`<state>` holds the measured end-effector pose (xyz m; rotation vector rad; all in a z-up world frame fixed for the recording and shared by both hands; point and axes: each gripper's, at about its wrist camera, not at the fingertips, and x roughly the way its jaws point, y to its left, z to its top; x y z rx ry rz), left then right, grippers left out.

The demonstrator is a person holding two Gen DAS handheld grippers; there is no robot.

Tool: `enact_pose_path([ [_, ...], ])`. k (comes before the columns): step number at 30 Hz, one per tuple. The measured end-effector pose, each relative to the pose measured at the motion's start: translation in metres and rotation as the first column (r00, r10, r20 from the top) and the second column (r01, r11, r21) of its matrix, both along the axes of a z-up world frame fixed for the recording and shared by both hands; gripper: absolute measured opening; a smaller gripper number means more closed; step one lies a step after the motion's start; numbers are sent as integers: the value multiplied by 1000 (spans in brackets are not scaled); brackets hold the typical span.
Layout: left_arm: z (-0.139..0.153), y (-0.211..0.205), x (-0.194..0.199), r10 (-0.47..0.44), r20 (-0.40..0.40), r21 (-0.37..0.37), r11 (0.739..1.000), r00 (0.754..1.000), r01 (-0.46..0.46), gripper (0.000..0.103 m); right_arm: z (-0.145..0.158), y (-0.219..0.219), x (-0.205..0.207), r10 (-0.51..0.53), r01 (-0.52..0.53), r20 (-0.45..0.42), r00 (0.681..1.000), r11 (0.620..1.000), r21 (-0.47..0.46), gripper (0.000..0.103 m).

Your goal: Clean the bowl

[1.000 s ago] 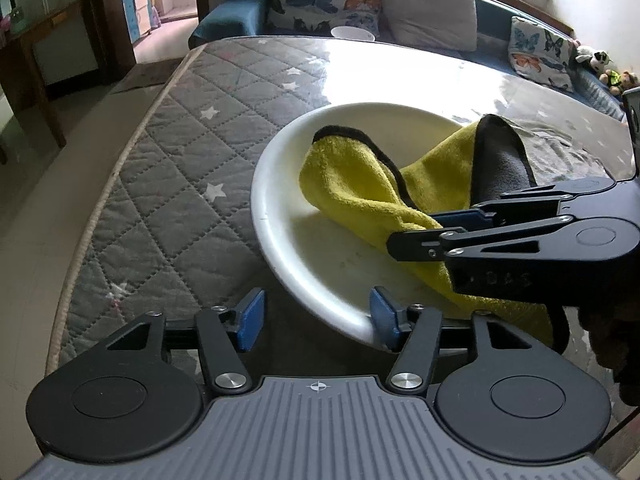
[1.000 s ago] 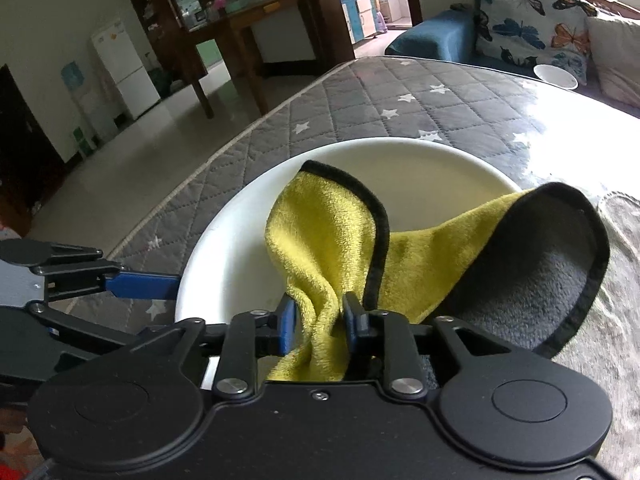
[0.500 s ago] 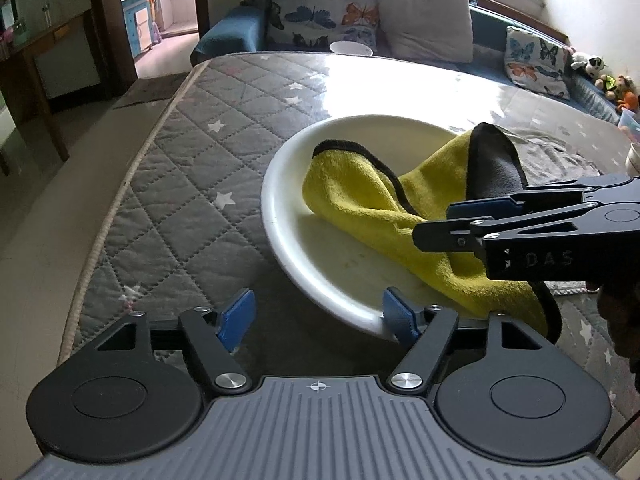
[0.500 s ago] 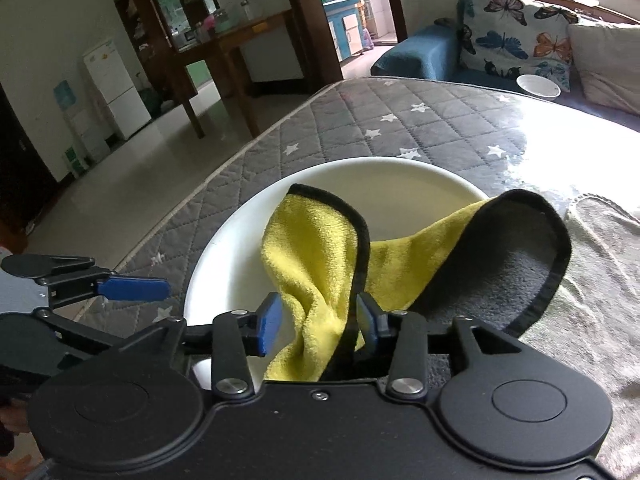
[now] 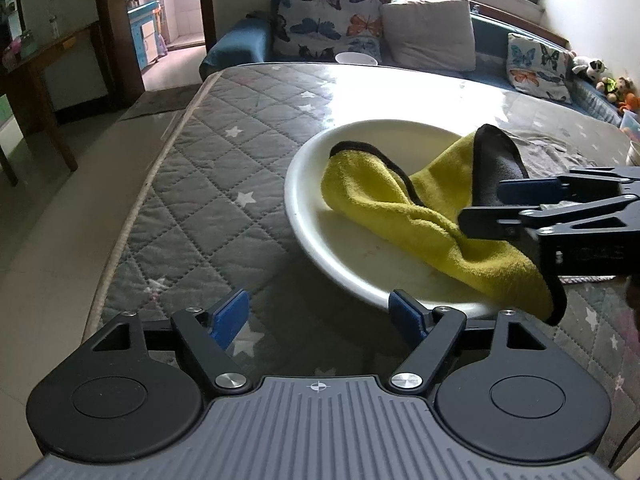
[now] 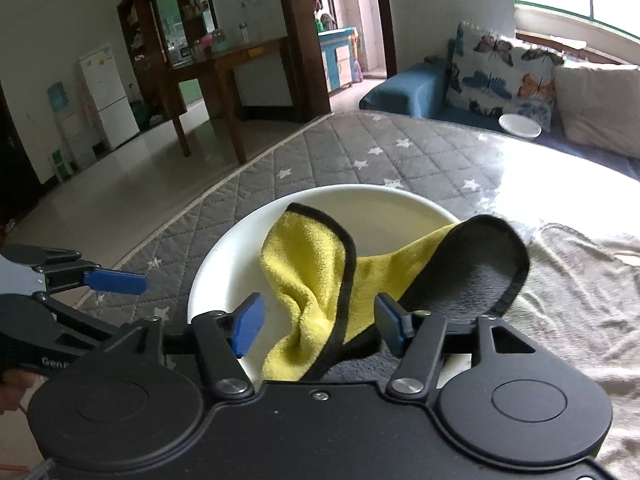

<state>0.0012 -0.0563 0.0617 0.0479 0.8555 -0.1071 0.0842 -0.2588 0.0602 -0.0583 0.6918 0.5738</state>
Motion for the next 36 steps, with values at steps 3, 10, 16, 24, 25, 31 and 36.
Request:
enact_pose_path([
  [3, 2, 2, -5, -5, 10, -1, 1000, 1000, 5, 78, 2, -6, -7, -9, 9, 16, 1000, 1000, 5, 66],
  [10, 4, 10, -17, -20, 43, -6, 1000, 999, 20, 79, 5, -21, -26, -57, 57, 85, 995, 998, -8, 75],
  [16, -5, 17, -20, -17, 39, -3, 1000, 999, 17, 79, 4, -40, -46, -105, 110, 141, 984, 993, -28, 82],
  [24, -13, 24, -21, -10, 56, 2, 1000, 998, 10, 79, 0, -62, -71, -148, 160, 205, 967, 986, -46, 96],
  [25, -13, 25, -21, -11, 59, 3, 1000, 998, 10, 80, -1, -65, -74, -152, 166, 214, 965, 985, -50, 99],
  [31, -22, 31, -16, 11, 59, 19, 1000, 998, -12, 80, -11, -85, -85, -211, 226, 222, 952, 973, -46, 103],
  [36, -28, 34, -14, 4, 76, 39, 999, 997, -7, 80, -20, -110, -88, -287, 297, 200, 937, 955, -20, 103],
])
